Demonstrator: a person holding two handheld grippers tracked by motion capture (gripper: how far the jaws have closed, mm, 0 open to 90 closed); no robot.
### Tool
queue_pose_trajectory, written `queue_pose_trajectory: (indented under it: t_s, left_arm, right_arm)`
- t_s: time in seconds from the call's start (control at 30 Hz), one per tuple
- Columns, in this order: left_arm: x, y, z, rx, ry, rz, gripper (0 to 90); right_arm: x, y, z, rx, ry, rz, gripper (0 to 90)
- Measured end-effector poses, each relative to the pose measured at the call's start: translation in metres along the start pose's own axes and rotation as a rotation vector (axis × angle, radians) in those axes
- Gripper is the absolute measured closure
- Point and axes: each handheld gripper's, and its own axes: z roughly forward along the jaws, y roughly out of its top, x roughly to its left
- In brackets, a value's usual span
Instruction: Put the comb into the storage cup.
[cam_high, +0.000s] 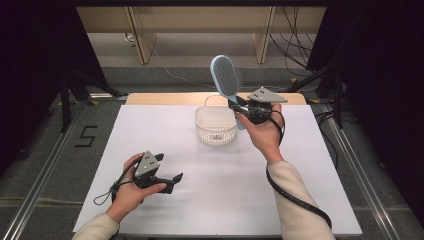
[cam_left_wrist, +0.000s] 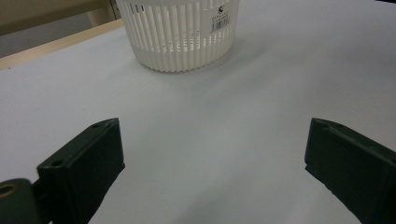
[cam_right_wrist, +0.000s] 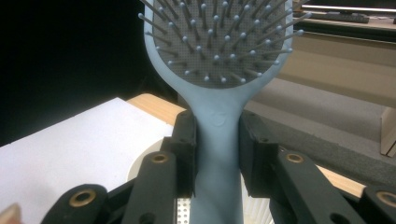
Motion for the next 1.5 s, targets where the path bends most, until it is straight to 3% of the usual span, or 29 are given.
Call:
queue_pose_trajectory:
  t_s: [1.5]
  left_arm:
    - [0.000,0.000,0.001,0.000,-0.004,0.002,4.0]
  right_arm:
    - [-0.002,0.008,0.024,0.016,-0.016,0.023,70.2]
